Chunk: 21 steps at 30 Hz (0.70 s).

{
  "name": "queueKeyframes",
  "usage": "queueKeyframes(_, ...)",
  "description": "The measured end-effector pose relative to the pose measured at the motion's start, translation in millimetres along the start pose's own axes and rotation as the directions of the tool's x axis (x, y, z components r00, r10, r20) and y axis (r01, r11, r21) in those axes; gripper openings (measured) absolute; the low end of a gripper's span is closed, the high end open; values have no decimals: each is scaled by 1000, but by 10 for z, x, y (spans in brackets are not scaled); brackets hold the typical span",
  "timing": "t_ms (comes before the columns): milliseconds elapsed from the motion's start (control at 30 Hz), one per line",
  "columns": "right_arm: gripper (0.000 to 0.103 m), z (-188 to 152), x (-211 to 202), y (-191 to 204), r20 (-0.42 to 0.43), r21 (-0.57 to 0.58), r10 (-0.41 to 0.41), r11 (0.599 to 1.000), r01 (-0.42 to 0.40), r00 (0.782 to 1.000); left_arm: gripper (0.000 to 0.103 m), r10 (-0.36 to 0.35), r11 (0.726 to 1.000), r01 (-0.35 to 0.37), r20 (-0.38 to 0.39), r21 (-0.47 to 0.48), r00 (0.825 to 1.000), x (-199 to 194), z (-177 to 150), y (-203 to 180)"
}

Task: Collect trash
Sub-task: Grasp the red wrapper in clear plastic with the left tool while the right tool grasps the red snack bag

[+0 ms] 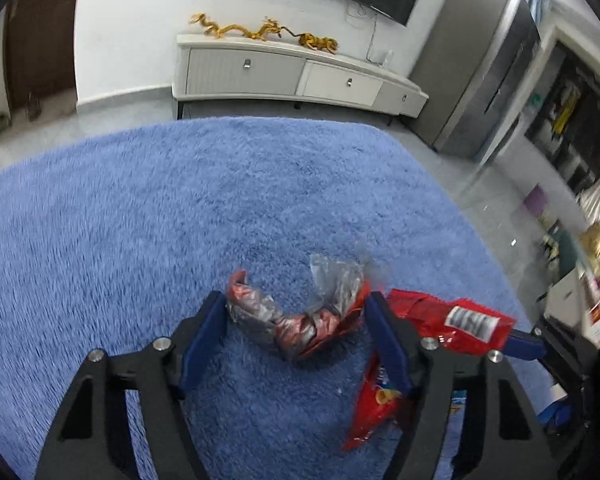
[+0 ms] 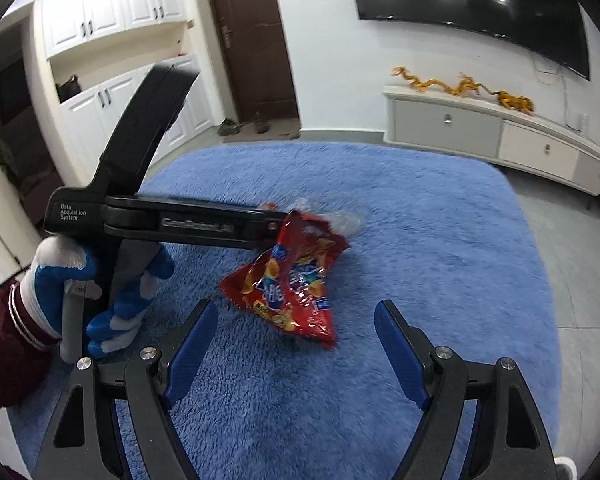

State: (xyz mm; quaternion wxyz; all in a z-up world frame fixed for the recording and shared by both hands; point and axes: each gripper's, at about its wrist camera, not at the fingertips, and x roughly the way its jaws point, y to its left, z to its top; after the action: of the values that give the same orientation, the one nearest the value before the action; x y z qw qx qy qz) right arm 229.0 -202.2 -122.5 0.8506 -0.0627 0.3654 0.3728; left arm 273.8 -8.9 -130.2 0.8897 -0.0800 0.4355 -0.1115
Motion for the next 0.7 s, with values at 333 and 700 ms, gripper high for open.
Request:
queueKeyframes(333,79,119,195,5,-39,13,52,999,-51,998,27,-13,999,14,18,-42,1000,3,24,120)
queueKeyframes(700,37,115,262,-70,-67,69,106,992,-102,992,26,16,990,-5,73,-138,997,-438,-210,154)
